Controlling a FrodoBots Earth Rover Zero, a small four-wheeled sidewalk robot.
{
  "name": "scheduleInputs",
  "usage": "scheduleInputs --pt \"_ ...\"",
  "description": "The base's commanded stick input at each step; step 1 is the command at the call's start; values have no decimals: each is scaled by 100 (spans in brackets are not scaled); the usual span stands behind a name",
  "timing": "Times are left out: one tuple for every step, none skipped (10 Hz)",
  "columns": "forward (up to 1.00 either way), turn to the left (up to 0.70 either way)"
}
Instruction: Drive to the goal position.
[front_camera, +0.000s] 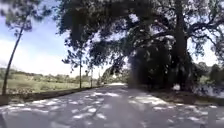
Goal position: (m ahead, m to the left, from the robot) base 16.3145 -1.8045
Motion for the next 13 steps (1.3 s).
scheduleInputs --pt "85 0" --pt "85 0" --pt "85 0" --pt "85 0" --pt "85 0" --pt "85 0" --pt "85 0" --pt "85 0" --pt "85 0" --pt "85 0" --pt "85 0" --pt "85 0" --pt "85 0"
